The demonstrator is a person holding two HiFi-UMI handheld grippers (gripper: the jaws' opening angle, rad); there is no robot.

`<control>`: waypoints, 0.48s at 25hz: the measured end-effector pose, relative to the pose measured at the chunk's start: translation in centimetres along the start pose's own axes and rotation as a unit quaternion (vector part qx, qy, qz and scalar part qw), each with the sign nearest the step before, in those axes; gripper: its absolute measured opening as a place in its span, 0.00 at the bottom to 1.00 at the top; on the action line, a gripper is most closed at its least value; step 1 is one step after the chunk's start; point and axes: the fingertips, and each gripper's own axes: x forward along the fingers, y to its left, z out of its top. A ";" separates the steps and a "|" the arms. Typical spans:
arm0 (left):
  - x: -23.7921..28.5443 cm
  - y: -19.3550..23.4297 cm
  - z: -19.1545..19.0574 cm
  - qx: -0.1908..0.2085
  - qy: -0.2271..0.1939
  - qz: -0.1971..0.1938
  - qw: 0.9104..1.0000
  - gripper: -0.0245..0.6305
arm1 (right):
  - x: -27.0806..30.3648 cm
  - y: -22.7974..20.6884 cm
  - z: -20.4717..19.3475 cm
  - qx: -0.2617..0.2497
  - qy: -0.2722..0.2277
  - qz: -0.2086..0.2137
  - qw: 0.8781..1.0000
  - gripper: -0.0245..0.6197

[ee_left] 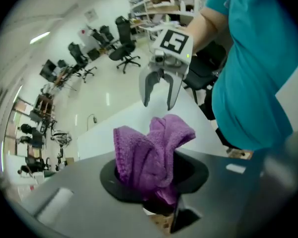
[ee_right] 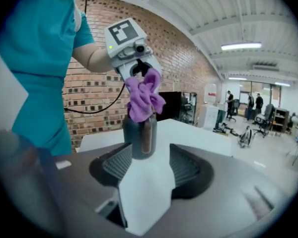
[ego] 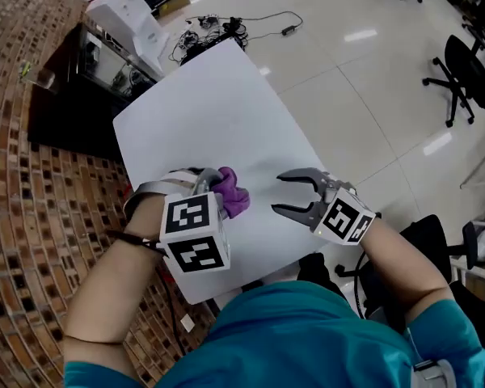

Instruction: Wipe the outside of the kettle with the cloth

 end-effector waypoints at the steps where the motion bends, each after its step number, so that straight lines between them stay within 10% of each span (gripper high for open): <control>1: 1.3 0.0 0.3 0.025 0.030 -0.018 0.999 0.23 | -0.8 -0.1 -0.4 0.007 -0.006 -0.009 1.000 0.40; 12: 12.4 -2.3 2.8 0.165 0.256 -0.176 0.936 0.25 | -7.8 -1.7 -4.9 0.067 -0.044 -0.066 0.995 0.40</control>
